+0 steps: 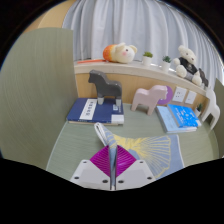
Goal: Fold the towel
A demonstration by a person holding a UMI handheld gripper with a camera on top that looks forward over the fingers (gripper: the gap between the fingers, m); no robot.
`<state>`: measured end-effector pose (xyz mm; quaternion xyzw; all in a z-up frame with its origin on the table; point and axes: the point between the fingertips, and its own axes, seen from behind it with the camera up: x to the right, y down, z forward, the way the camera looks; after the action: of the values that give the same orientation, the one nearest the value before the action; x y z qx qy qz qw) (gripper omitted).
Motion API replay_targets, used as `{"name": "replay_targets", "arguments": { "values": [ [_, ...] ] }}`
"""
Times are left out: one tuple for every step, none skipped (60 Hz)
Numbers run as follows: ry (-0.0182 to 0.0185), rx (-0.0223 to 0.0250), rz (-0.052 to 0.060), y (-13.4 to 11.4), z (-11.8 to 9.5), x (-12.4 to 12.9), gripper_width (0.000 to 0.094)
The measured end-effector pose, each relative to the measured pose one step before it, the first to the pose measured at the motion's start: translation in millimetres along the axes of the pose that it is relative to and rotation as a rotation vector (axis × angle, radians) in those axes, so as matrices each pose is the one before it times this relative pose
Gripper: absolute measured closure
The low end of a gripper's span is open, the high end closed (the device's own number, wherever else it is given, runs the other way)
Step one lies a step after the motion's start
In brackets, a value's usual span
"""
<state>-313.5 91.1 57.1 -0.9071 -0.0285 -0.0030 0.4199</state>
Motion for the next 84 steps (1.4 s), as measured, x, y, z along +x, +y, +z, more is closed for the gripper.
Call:
{"name": "replay_targets", "arguments": {
  "values": [
    [0.00328, 0.00874, -0.0062, -5.95, -4.28, 8.88, 0.0895],
    [0.00529, 0.0094, -0.007, -5.84, -4.3, 9.63, 0.0895],
    [0.00626, 0.0081, -0.0066, -5.3, -3.63, 10.2, 0.0895],
    [0.00494, 0.00615, -0.0059, -4.61, -3.55, 10.18, 0.0896],
    [0.00861, -0.00396, -0.0026, -6.17, -4.62, 8.43, 0.0896],
    [0.00176, 0.00952, -0.0072, -2.7, -2.4, 11.29, 0.0896],
    [0.00447, 0.00518, -0.0062, -3.25, -2.45, 10.86, 0.0896],
    [0.00541, 0.0048, -0.0048, -2.7, -2.1, 11.07, 0.0893],
    [0.00548, 0.00538, -0.0026, -2.53, -1.75, 11.18, 0.0893],
    [0.00542, 0.00608, -0.0008, -2.31, -0.97, 11.14, 0.0891],
    [0.00449, 0.00587, 0.0001, -1.8, -0.89, 10.48, 0.0889],
    [0.00349, 0.0056, 0.001, -1.01, -0.13, 9.93, 0.0888],
    [0.00513, -0.00054, 0.0022, -0.47, -0.38, 9.1, 0.0884],
    [0.00215, 0.00292, 0.0016, 2.64, 1.72, 10.48, 0.0881],
    [0.00554, -0.00942, 0.0033, 2.49, 1.38, 8.22, 0.0877],
    [-0.00037, -0.00679, 0.0031, 4.53, 2.98, 10.4, 0.0874],
    [0.00053, -0.01061, 0.003, 5.32, 2.6, 7.81, 0.0872],
    [-0.00074, -0.01246, 0.002, 6.18, 3.24, 7.02, 0.0866],
    [-0.00167, -0.0129, 0.0006, 6.59, 3.22, 6.74, 0.0852],
    [-0.00085, -0.0128, -0.0001, 6.77, 3.42, 6.65, 0.0829],
    [0.00142, -0.01276, -0.0012, 7.0, 3.55, 6.48, 0.0804],
    [0.00422, -0.01352, -0.0026, 7.15, 4.12, 6.76, 0.0785],
    [0.0058, -0.01469, -0.0037, 7.52, 3.83, 6.51, 0.0776],
    [0.00741, -0.01575, -0.0061, 8.1, 3.81, 6.56, 0.0769],
    [0.01002, -0.01642, -0.0064, 7.81, 3.78, 6.37, 0.076],
    [0.01519, -0.01472, -0.0048, 7.32, 2.69, 4.18, 0.074],
    [0.008, -0.00919, -0.0081, 6.91, 3.54, 6.9, 0.0705],
    [0.00921, -0.01073, -0.0083, 5.43, 2.2, 4.1, 0.0658],
    [0.00452, -0.00882, -0.0086, 4.86, 1.66, 2.51, 0.0608],
    [0.00066, -0.00552, -0.0054, 3.74, 1.07, 1.98, 0.0561],
    [-0.00139, -0.00254, -0.0013, 2.53, 0.32, 0.96, 0.0529],
    [-0.00464, 0.00229, 0.0017, 1.54, -0.33, 0.06, 0.0509],
    [-0.00613, 0.00354, 0.0044, 1.14, -0.53, -0.53, 0.0489],
    [-0.00826, 0.00275, 0.0062, 1.39, -0.76, -1.21, 0.0468],
    [-0.00997, 0.00187, 0.0071, 0.84, -1.43, -1.41, 0.0443],
    [-0.00945, 0.00443, 0.0071, -0.22, -1.94, -1.54, 0.0416],
    [-0.00867, 0.00714, 0.0062, -0.84, -2.47, -1.17, 0.0385],
    [-0.0029, 0.0053, 0.0041, -1.47, -2.2, -1.13, 0.0351],
    [-0.00751, 0.00708, 0.0051, -1.4, -3.52, -0.96, 0.0321],
    [-0.00491, 0.00639, 0.0061, -1.37, -3.63, -0.56, 0.0296],
    [-0.00153, 0.00637, 0.0043, -1.66, -4.73, 0.99, 0.0274],
    [0.0, 0.00897, 0.0048, -2.89, -4.43, 0.11, 0.0255],
    [0.0005, 0.00965, 0.003, -3.34, -4.76, -0.05, 0.0238],
    [0.00024, 0.00958, 0.0029, -3.28, -5.16, -0.04, 0.0222],
    [0.00009, 0.00872, 0.0035, -3.62, -5.54, -0.21, 0.0205],
    [-0.00062, 0.00914, 0.0036, -3.82, -5.87, -0.53, 0.0188],
    [-0.00131, 0.011, 0.0036, -4.36, -6.47, -0.7, 0.0173],
    [-0.00029, 0.00902, 0.0059, -5.97, -7.15, -1.61, 0.0167],
    [-0.00195, 0.01347, 0.006, -4.83, -6.58, -0.61, 0.0158],
    [-0.00196, 0.01299, 0.0074, -4.8, -7.16, -0.67, 0.0152],
    [-0.00236, 0.01282, 0.008, -4.83, -7.34, -0.73, 0.0147],
    [-0.00288, 0.01427, 0.0087, -5.11, -7.34, -1.04, 0.0142],
    [-0.00444, 0.01461, 0.0093, -5.14, -7.6, -1.43, 0.0139],
    [-0.00373, 0.01164, 0.0075, -5.11, -7.67, -2.08, 0.014],
    [-0.00521, 0.01294, 0.0086, -4.31, -7.51, -2.05, 0.0141],
    [-0.00614, 0.01235, 0.0079, -4.31, -7.48, -2.57, 0.014],
    [-0.00722, 0.01294, 0.0068, -3.74, -7.54, -2.77, 0.0138],
    [-0.00749, 0.01304, 0.0062, -3.68, -7.62, -2.56, 0.014],
    [-0.0059, 0.01139, 0.0059, -3.18, -7.84, -2.04, 0.0139],
    [-0.0037, 0.01052, 0.0053, -2.76, -7.75, -1.17, 0.0138],
    [0.0007, 0.00865, 0.0061, -3.67, -9.11, -2.08, 0.0137],
    [-0.00028, 0.01077, 0.0024, -2.39, -7.14, -0.42, 0.0139],
    [0.0011, 0.01012, 0.001, -1.7, -7.43, -0.47, 0.014],
    [0.00052, 0.00843, -0.001, -2.03, -7.66, -0.44, 0.0137],
    [0.00102, 0.00788, -0.0021, -0.79, -7.4, -0.13, 0.0137],
    [0.00156, 0.00669, -0.0011, -0.46, -7.38, -0.29, 0.0137],
    [0.00208, 0.00519, -0.0006, 0.22, -7.21, -0.11, 0.0136],
    [0.00205, 0.00386, 0.0001, 0.65, -7.25, 0.08, 0.0137],
    [0.00281, 0.00276, 0.0002, 0.58, -6.91, 0.33, 0.0136],
    [0.00289, 0.00291, -0.0008, 0.84, -6.69, 0.42, 0.0136],
    [0.00521, 0.00479, 0.0001, 1.34, -7.7, -0.26, 0.0136],
    [0.00421, 0.00361, 0.0003, 1.16, -5.82, 0.78, 0.0137],
    [0.00491, 0.00268, 0.0014, 1.49, -6.15, 0.73, 0.0139],
    [0.00435, 0.0011, 0.0019, 1.76, -5.97, 0.62, 0.0139],
    [0.00305, -0.00014, 0.0027, 1.89, -6.32, 0.38, 0.0139],
    [0.00271, 0.00022, 0.0031, 1.57, -5.93, 0.22, 0.0138],
    [0.00173, 0.00136, 0.0018, 1.79, -5.73, -0.06, 0.0137],
    [0.00033, 0.00097, 0.0006, 1.69, -5.82, 0.0, 0.0138],
    [0.00011, 0.00105, 0.001, 2.58, -6.22, -0.9, 0.0139],
    [-0.00001, -0.00313, 0.0005, 1.48, -4.4, -0.13, 0.014],
    [0.00013, -0.00181, 0.0012, 1.96, -4.84, 0.36, 0.014],
    [0.00171, -0.00233, -0.0017, 2.24, -4.23, 0.55, 0.0142],
    [0.00312, -0.00279, -0.0038, 2.11, -4.07, 0.85, 0.0142],
    [0.00208, -0.00171, -0.0034, 2.06, -4.14, 0.74, 0.014]
  ]
}}
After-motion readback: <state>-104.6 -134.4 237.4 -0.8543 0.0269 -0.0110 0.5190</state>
